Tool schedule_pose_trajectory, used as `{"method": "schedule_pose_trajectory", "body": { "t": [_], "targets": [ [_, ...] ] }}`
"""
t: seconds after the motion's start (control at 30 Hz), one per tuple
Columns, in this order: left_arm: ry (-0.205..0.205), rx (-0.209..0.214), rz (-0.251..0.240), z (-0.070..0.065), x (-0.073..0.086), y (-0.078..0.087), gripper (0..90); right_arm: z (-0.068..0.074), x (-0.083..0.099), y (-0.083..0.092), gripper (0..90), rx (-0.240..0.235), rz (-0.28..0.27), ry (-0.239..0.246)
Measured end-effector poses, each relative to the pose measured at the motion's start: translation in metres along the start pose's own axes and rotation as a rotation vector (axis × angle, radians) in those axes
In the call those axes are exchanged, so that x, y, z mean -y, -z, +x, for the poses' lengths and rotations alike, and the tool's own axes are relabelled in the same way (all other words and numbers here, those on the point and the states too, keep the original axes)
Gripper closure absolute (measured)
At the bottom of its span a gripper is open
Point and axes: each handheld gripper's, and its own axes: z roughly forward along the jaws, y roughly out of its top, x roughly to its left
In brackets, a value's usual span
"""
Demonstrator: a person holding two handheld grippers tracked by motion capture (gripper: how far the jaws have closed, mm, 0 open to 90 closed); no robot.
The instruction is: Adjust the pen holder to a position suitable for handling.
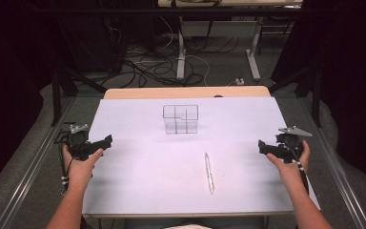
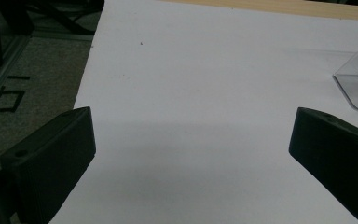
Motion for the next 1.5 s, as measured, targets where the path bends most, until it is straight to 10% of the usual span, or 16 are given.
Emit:
{"method": "schedule_pose_trajectory", "body": {
  "t": [0.57, 1.5],
  "targets": [
    [-0.048, 0.029, -0.014, -0.023, -0.008, -0.003, 1.9, 0.004, 0.003, 0.002, 6.0, -0.008, -0.006, 0.013],
    [-0.167, 0.087, -0.047, -0.099, -0.046, -0.017, 15.2, 0.003, 0.009, 0.004, 7.3, -0.015, 0.010, 0.008]
  ]
}}
